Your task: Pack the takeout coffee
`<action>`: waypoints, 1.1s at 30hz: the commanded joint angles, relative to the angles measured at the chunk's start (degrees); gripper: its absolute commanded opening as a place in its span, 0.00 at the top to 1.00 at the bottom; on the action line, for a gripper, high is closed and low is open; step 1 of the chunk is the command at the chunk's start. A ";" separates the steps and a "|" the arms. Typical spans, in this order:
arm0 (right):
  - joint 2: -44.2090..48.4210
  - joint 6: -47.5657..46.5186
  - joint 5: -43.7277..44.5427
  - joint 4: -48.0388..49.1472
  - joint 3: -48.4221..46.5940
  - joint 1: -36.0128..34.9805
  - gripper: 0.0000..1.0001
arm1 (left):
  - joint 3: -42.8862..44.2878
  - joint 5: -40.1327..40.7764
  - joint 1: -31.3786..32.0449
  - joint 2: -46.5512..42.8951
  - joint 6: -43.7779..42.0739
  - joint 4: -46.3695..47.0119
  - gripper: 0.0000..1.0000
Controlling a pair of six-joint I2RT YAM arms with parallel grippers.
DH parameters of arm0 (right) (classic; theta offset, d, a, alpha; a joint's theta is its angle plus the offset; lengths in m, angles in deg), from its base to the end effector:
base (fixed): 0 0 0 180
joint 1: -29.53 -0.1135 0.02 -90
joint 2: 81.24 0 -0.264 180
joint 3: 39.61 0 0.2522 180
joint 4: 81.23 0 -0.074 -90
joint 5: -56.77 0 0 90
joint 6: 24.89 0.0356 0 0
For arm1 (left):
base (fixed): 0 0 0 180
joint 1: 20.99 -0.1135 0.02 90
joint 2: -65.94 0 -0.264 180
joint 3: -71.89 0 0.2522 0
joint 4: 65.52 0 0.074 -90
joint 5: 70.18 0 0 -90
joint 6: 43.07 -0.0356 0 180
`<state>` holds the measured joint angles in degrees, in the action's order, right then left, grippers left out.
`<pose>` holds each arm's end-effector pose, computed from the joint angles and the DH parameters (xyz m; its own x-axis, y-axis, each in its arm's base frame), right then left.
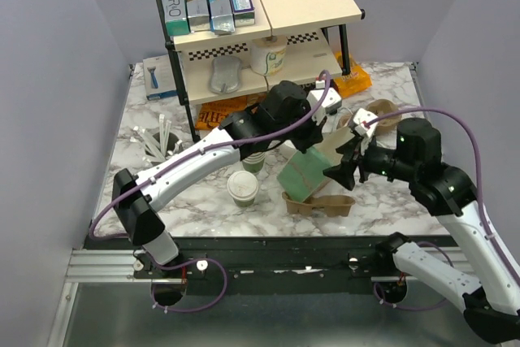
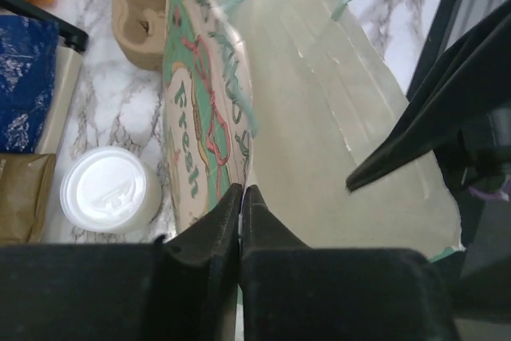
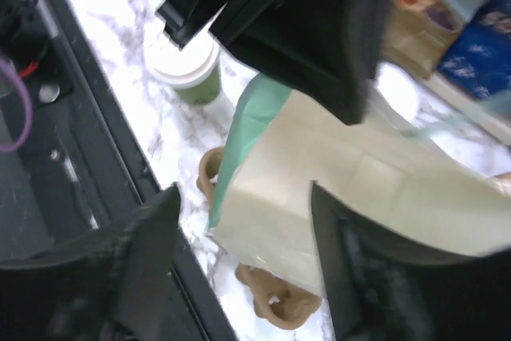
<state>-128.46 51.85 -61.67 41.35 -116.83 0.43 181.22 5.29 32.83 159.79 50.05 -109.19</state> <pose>0.1251 0.0890 0.3849 -0.2088 -0.3471 -0.9143 -0.8681 0.4964 0.0099 0.2150 -0.3091 0.3930 -0.3281 0.3594 -0.8736 0.8954 0.4131 -0.1663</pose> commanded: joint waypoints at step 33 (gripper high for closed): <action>16.03 52.98 44.81 8.85 1.32 -0.25 0.00 | -37.38 26.12 6.11 -26.70 2.16 49.06 1.00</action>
<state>-109.73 99.91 -13.96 49.79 -118.06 0.34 146.28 27.13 37.07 133.95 53.17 -68.97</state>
